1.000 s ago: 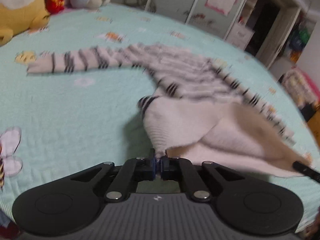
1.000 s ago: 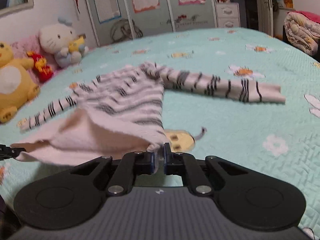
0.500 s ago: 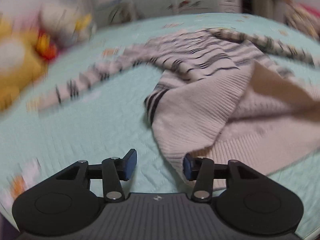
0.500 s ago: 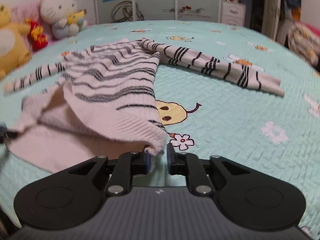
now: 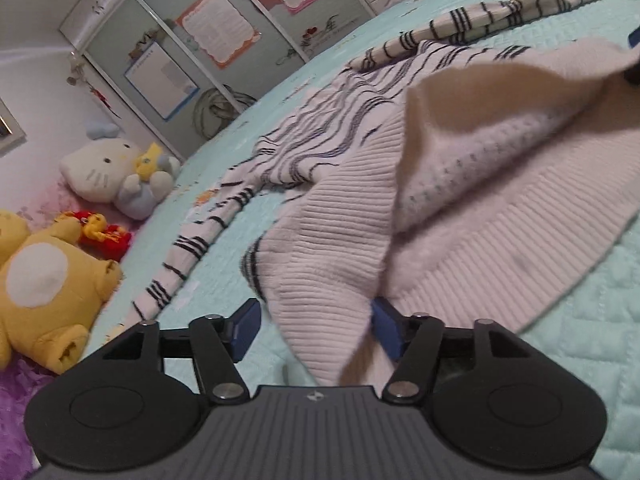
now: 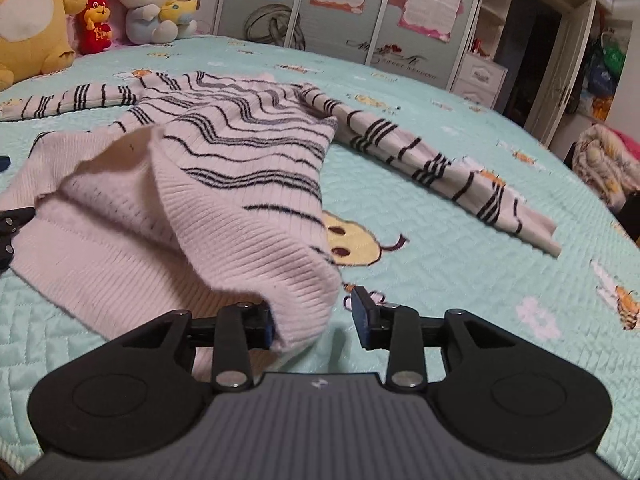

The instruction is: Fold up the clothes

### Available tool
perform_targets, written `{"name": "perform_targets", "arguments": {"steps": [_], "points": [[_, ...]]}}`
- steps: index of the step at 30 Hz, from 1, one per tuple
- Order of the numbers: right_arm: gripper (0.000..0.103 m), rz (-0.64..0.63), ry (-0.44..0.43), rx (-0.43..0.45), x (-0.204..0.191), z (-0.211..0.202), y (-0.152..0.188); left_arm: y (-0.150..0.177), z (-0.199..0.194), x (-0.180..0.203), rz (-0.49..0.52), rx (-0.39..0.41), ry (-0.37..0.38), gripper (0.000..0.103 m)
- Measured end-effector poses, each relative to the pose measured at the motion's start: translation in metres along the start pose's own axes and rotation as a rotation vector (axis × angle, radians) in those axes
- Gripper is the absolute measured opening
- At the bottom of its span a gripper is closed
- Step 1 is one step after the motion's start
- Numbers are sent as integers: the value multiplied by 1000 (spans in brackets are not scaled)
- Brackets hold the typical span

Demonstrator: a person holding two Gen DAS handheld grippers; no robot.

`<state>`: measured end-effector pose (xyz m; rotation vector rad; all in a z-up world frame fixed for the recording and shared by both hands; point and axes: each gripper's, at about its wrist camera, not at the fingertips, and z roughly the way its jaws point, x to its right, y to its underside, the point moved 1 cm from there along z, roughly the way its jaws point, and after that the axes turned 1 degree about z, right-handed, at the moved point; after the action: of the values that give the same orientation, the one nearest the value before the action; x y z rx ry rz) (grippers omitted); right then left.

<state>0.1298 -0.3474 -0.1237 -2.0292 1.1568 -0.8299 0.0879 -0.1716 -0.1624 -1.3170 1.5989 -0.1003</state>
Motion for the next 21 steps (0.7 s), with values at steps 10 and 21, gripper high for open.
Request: {"name": "perform_targets", "arguments": {"steps": [10, 21], "points": [[36, -10, 10, -8, 4, -2, -2, -1, -11, 14, 178, 92, -19, 66], [36, -31, 28, -15, 1, -1, 1, -12, 7, 16, 183, 37, -66, 68]]}}
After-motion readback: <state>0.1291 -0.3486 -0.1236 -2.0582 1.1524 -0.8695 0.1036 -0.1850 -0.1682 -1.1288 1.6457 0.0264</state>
